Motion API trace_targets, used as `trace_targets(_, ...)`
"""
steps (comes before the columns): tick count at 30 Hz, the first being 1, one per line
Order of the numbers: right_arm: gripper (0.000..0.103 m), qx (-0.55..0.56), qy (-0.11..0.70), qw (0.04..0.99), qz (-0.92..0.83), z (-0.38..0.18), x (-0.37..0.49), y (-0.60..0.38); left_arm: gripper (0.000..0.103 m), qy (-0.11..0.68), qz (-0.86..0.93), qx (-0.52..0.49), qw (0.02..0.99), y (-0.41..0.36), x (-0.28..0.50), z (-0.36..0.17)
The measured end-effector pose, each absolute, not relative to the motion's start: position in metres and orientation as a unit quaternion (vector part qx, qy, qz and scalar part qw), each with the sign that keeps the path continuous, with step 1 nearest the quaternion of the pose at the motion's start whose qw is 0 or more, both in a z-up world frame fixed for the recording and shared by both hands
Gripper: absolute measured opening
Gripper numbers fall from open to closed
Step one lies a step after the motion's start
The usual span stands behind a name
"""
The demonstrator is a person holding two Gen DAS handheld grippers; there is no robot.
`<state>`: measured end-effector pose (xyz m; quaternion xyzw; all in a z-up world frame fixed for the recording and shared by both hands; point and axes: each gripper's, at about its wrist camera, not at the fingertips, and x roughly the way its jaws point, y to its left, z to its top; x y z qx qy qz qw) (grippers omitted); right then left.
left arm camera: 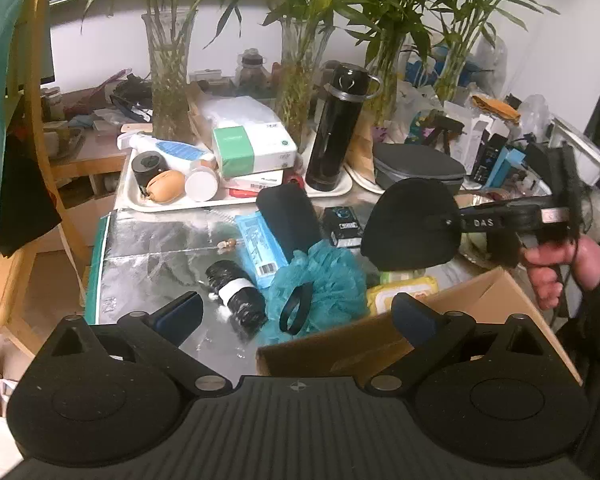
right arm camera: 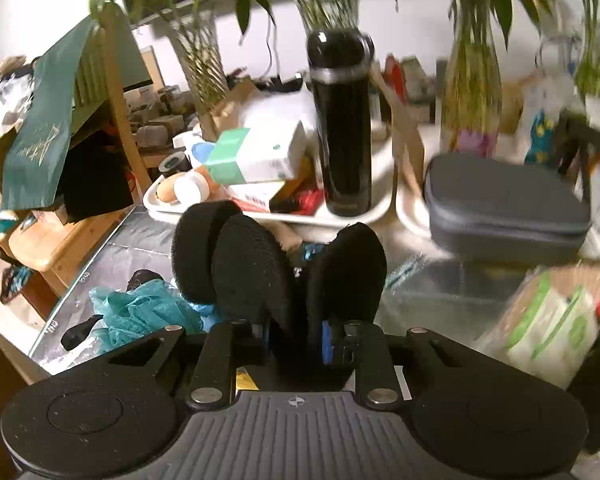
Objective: Organize soft objects
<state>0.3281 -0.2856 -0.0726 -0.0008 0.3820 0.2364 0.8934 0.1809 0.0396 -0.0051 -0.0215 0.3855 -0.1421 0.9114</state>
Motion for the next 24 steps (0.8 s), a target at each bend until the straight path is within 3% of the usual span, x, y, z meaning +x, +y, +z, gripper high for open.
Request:
trace_targets(12, 0.024, 0.012, 0.332, 0.914, 0.231, -0.032, 0.299, -0.31, 0.102, 0.401, -0.177, -0.008, 0.899, 0.028, 0.218, -0.002)
trace_targets(15, 0.024, 0.027, 0.32, 0.92, 0.226, -0.026, 0.293, -0.32, 0.091, 0.415, -0.184, -0.004, 0.891, 0.023, 0.23, -0.005)
trace_targets(24, 0.024, 0.11, 0.281, 0.92, 0.249, 0.001, 0.287, -0.35, 0.091, 0.444, -0.204, 0.024, 0.872, 0.005, 0.265, -0.011)
